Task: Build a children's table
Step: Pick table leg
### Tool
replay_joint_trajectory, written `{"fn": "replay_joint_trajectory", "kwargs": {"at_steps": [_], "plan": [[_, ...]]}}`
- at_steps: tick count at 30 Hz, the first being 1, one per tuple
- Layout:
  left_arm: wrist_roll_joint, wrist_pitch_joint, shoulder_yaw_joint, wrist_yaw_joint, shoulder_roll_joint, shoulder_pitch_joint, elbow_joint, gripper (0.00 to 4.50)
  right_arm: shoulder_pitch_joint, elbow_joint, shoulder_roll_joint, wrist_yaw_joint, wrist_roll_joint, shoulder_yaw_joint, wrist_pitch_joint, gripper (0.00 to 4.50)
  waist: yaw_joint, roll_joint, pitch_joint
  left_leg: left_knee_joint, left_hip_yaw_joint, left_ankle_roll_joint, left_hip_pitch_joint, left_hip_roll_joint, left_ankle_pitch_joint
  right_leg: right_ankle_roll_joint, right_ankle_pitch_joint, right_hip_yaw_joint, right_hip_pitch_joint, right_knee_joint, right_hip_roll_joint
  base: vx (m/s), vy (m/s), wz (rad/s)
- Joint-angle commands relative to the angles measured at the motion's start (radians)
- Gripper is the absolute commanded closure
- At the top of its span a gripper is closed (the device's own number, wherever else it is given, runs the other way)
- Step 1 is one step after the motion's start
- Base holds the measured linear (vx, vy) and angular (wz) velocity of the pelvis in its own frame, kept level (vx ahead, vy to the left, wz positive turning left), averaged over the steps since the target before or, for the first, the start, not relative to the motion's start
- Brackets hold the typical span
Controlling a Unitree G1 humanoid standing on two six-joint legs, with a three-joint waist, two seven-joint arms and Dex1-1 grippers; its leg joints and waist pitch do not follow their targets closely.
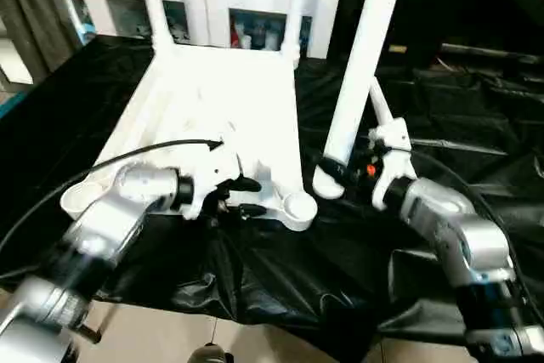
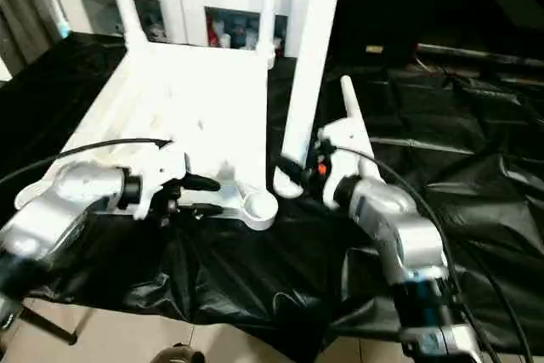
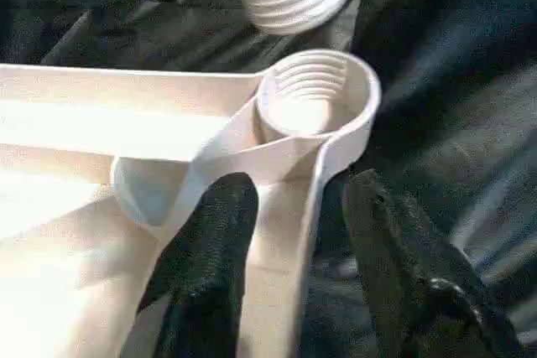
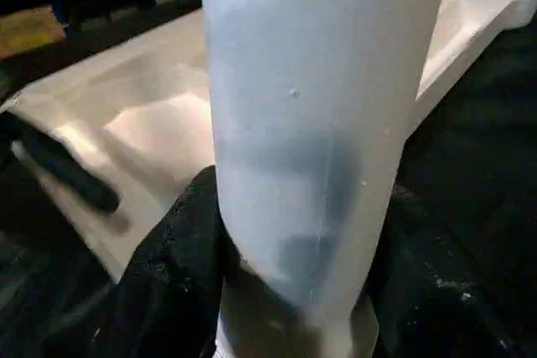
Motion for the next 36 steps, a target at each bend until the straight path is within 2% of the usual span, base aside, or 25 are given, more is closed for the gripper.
{"fn": "replay_joint_trajectory", "kwargs": {"at_steps": [1, 2, 4, 5, 6, 8, 9, 10, 12, 15, 16, 17, 20, 21, 22, 24, 26, 31, 34, 35, 36], "plan": [[0.021, -0.032, -0.011, -0.022, -0.007, -0.025, 0.033, 2.71, -0.001, -0.034, -0.018, 0.014, -0.001, -0.001, -0.009, 2.59, -0.007, 0.023, -0.079, -0.078, -0.028, -0.082, 0.034, 0.058, -0.272, -0.175, -0.134, 0.052, 0.033, -0.084, -0.094, 0.0, 0.0, 0.0], [0.035, -0.058, -0.019, -0.032, -0.011, -0.042, 0.071, 2.86, 0.002, -0.036, -0.022, 0.019, -0.004, 0.0, -0.01, 2.59, -0.007, 0.023, -0.081, -0.077, -0.029, -0.079, 0.033, 0.06, -0.263, -0.188, -0.12, 0.052, 0.035, -0.079, -0.097, 0.0, 0.0, 0.0], [0.062, -0.1, -0.031, -0.054, -0.021, -0.072, 0.143, 2.88, 0.006, -0.039, -0.027, 0.025, -0.007, 0.001, -0.01, 2.59, -0.007, 0.023, -0.08, -0.074, -0.026, -0.07, 0.033, 0.058, -0.251, -0.19, -0.117, 0.053, 0.035, -0.083, -0.096, 0.0, 0.0, 0.0], [0.078, -0.123, -0.039, -0.062, -0.025, -0.087, 0.179, 3.1, 0.008, -0.043, -0.031, 0.029, -0.007, 0.002, -0.007, 2.59, -0.006, 0.023, -0.081, -0.073, -0.026, -0.063, 0.03, 0.057, -0.236, -0.19, -0.104, 0.053, 0.037, -0.082, -0.095, 0.0, 0.0, 0.0], [0.086, -0.14, -0.042, -0.077, -0.032, -0.1, 0.214, 3.1, 0.01, -0.048, -0.035, 0.033, -0.006, 0.003, -0.003, 2.59, -0.007, 0.024, -0.083, -0.072, -0.026, -0.061, 0.031, 0.058, -0.229, -0.193, -0.085, 0.052, 0.036, -0.08, -0.095, 0.0, 0.0, 0.0], [0.091, -0.158, -0.043, -0.099, -0.04, -0.116, 0.253, 3.36, 0.013, -0.055, -0.039, 0.038, -0.006, 0.004, 0.001, 2.59, -0.006, 0.024, -0.084, -0.071, -0.027, -0.057, 0.03, 0.059, -0.215, -0.205, -0.056, 0.051, 0.038, -0.076, -0.096, 0.0, 0.0, 0.0], [0.097, -0.173, -0.043, -0.123, -0.048, -0.13, 0.286, 3.4, 0.013, -0.056, -0.045, 0.042, -0.006, 0.004, 0.002, 2.59, -0.005, 0.029, -0.086, -0.071, -0.028, -0.058, 0.031, 0.06, -0.216, -0.211, -0.048, 0.051, 0.038, -0.073, -0.098, 0.0, 0.0, 0.0], [0.097, -0.174, -0.043, -0.126, -0.049, -0.131, 0.289, 3.49, 0.013, -0.056, -0.046, 0.042, -0.006, 0.004, 0.002, 2.59, -0.005, 0.027, -0.085, -0.07, -0.027, -0.055, 0.031, 0.06, -0.222, -0.223, -0.045, 0.051, 0.039, -0.074, -0.099, 0.0, 0.0, 0.0], [0.096, -0.172, -0.042, -0.149, -0.055, -0.139, 0.308, 3.75, 0.012, -0.055, -0.052, 0.044, -0.005, 0.004, 0.002, 2.59, -0.005, 0.027, -0.083, -0.071, -0.026, -0.053, 0.032, 0.061, -0.234, -0.23, -0.064, 0.051, 0.037, -0.076, -0.098, 0.0, 0.0, 0.0], [0.107, -0.186, -0.044, -0.176, -0.062, -0.157, 0.352, 3.84, 0.006, -0.05, -0.056, 0.047, -0.007, 0.001, 0.002, 2.59, -0.005, 0.029, -0.082, -0.072, -0.027, -0.054, 0.033, 0.062, -0.25, -0.231, -0.092, 0.052, 0.038, -0.08, -0.101, 0.0, 0.0, 0.0], [0.114, -0.202, -0.043, -0.179, -0.067, -0.164, 0.374, 4.16, 0.005, -0.05, -0.056, 0.048, -0.008, 0.0, 0.003, 2.59, -0.004, 0.029, -0.082, -0.07, -0.026, -0.049, 0.032, 0.06, -0.244, -0.228, -0.1, 0.052, 0.038, -0.082, -0.1, 0.0, 0.0, 0.0], [0.125, -0.222, -0.041, -0.177, -0.072, -0.171, 0.402, 4.16, 0.003, -0.05, -0.057, 0.047, -0.009, 0.0, 0.003, 2.59, -0.003, 0.032, -0.082, -0.07, -0.028, -0.049, 0.031, 0.061, -0.243, -0.228, -0.1, 0.052, 0.039, -0.082, -0.102, 0.0, 0.0, 0.0], [0.163, -0.265, -0.045, -0.155, -0.08, -0.184, 0.462, 4.26, -0.003, -0.052, -0.056, 0.047, -0.013, 0.004, 0.003, 2.59, -0.002, 0.028, -0.083, -0.07, -0.027, -0.044, 0.031, 0.062, -0.237, -0.229, -0.09, 0.052, 0.039, -0.081, -0.102, 0.0, 0.0, 0.0], [0.163, -0.265, -0.045, -0.155, -0.08, -0.184, 0.462, 4.33, -0.003, -0.052, -0.056, 0.047, -0.013, 0.004, 0.003, 2.59, -0.002, 0.029, -0.083, -0.071, -0.027, -0.043, 0.031, 0.063, -0.236, -0.231, -0.091, 0.052, 0.04, -0.08, -0.103, 0.0, 0.0, 0.0], [0.175, -0.271, -0.048, -0.147, -0.078, -0.186, 0.471, 4.43, -0.005, -0.052, -0.055, 0.049, -0.011, 0.006, 0.004, 2.59, -0.003, 0.025, -0.081, -0.071, -0.027, -0.038, 0.03, 0.063, -0.24, -0.229, -0.111, 0.052, 0.038, -0.083, -0.103, 0.0, 0.0, 0.0], [0.189, -0.275, -0.054, -0.143, -0.073, -0.187, 0.476, 4.48, -0.008, -0.053, -0.056, 0.054, -0.009, 0.01, 0.006, 2.59, -0.002, 0.029, -0.08, -0.072, -0.027, -0.038, 0.031, 0.064, -0.247, -0.223, -0.148, 0.053, 0.037, -0.085, -0.105, 0.0, 0.0, 0.0], [0.203, -0.284, -0.058, -0.152, -0.067, -0.178, 0.479, 4.5, -0.015, -0.047, -0.057, 0.063, -0.01, 0.016, 0.005, 2.59, -0.001, 0.026, -0.079, -0.073, -0.028, -0.039, 0.031, 0.065, -0.256, -0.218, -0.179, 0.053, 0.037, -0.088, -0.107, 0.0, 0.0, 0.0], [0.234, -0.295, -0.067, -0.16, -0.057, -0.152, 0.477, 4.5, -0.032, -0.026, -0.055, 0.081, -0.012, 0.024, 0.0, 2.59, -0.004, 0.026, -0.078, -0.076, -0.029, -0.041, 0.031, 0.065, -0.261, -0.208, -0.201, 0.053, 0.034, -0.089, -0.107, 0.0, 0.0, 0.0], [0.216, -0.226, -0.054, -0.179, -0.051, -0.107, 0.398, 4.5, -0.044, -0.028, -0.049, 0.099, 0.021, 0.01, 0.024, 2.59, -0.005, 0.027, -0.08, -0.076, -0.029, -0.039, 0.031, 0.069, -0.257, -0.22, -0.176, 0.054, 0.035, -0.082, -0.109, 0.0, 0.0, 0.0], [0.142, -0.067, -0.027, -0.212, -0.041, -0.044, 0.223, 4.5, -0.054, -0.032, -0.053, 0.116, 0.046, -0.003, 0.046, 2.59, -0.006, 0.03, -0.083, -0.075, -0.03, -0.038, 0.031, 0.07, -0.244, -0.229, -0.147, 0.052, 0.037, -0.077, -0.109, 0.0, 0.0, 0.0], [0.136, -0.047, -0.026, -0.214, -0.038, -0.038, 0.202, 4.5, -0.055, -0.032, -0.054, 0.117, 0.047, -0.003, 0.048, 2.59, -0.008, 0.033, -0.083, -0.073, -0.028, -0.029, 0.03, 0.069, -0.226, -0.243, -0.112, 0.051, 0.032, -0.074, -0.104, 0.0, 0.0, 0.0]]}}
